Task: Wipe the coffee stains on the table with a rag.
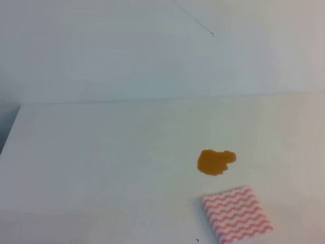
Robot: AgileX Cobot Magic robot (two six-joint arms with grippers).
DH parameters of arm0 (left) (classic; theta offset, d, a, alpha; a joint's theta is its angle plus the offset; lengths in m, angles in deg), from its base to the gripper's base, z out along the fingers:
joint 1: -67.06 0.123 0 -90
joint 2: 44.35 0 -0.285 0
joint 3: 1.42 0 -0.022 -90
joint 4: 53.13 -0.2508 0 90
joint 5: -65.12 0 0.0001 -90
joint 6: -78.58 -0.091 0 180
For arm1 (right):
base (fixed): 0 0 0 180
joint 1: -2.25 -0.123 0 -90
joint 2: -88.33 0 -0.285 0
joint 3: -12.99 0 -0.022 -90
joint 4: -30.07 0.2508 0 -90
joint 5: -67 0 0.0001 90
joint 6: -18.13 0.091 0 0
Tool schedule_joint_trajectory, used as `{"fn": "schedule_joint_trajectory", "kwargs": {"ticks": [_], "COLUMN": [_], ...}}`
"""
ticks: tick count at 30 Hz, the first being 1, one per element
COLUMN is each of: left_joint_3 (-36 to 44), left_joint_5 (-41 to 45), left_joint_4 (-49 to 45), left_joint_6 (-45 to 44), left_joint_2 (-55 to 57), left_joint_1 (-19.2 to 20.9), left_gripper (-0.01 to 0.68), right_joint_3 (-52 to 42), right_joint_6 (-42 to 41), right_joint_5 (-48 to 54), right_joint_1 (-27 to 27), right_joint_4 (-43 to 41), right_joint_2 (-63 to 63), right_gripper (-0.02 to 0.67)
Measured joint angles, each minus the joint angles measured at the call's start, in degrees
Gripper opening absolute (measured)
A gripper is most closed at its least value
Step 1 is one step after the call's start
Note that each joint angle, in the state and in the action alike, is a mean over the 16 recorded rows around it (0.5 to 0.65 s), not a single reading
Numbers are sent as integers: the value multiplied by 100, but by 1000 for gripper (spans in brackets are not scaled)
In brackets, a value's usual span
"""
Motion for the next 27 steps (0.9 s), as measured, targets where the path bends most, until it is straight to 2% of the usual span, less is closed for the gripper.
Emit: {"fn": "schedule_joint_trajectory", "kwargs": {"ticks": [27], "left_joint_3": [0], "left_joint_5": [12], "left_joint_4": [0], "left_joint_6": [0], "left_joint_2": [0], "left_joint_1": [0], "left_gripper": [0], "right_joint_3": [0], "right_joint_6": [0], "right_joint_5": [0], "right_joint_1": [0], "right_joint_4": [0], "right_joint_2": [0], "right_gripper": [-3]}}
